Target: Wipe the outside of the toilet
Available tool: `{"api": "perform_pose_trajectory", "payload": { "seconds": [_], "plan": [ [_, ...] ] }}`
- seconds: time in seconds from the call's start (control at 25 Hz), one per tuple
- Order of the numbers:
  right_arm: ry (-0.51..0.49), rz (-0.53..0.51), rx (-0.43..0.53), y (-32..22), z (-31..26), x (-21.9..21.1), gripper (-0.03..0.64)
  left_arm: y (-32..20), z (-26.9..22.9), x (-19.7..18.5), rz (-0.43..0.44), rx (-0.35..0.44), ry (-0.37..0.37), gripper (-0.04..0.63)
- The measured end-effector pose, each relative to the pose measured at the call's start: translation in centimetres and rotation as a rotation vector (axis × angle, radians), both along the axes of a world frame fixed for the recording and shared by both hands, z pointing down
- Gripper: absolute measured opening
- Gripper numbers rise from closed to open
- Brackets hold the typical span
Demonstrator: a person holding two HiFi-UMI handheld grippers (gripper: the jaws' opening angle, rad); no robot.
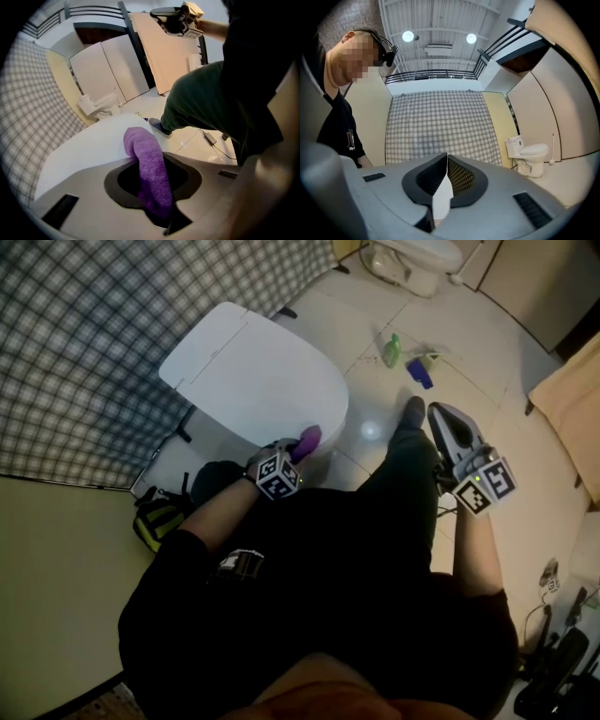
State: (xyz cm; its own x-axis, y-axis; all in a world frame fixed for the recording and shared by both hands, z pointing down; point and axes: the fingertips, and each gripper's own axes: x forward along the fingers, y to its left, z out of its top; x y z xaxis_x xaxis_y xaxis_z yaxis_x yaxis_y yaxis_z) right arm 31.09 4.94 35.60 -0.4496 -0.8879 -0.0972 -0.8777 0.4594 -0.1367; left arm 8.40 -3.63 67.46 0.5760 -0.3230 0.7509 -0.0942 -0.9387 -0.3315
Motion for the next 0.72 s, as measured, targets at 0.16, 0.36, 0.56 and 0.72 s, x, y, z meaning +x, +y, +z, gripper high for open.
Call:
{"api": "perform_pose_trajectory", "payload": {
  "seconds": [0.16, 0.36, 0.56, 0.72],
  "plan": [
    [-0.01, 0.033, -0.014, 0.7, 0.5, 1.8, 0.011, -0.1, -0.3, 4.1, 0.042, 0.013, -0.023, 0.091],
    [-0.016, 0.055, -0.027, 1.2, 1.4, 3.7, 0.011, -2.5, -0.8, 10.9, 0.041, 0.0, -0.074, 0.091],
    [-0.056, 0.091, -0.037, 1.4, 0.0, 6.3, 0.011, -10.0, -3.2, 14.9, -0.118, -0.045, -0.136, 0.091],
    [-0.09, 0.128, -0.063, 1.6, -0.2, 9.3, 0.011, -19.1, -5.9, 13.0, -0.305, -0.061, -0.182, 0.091]
  ]
}}
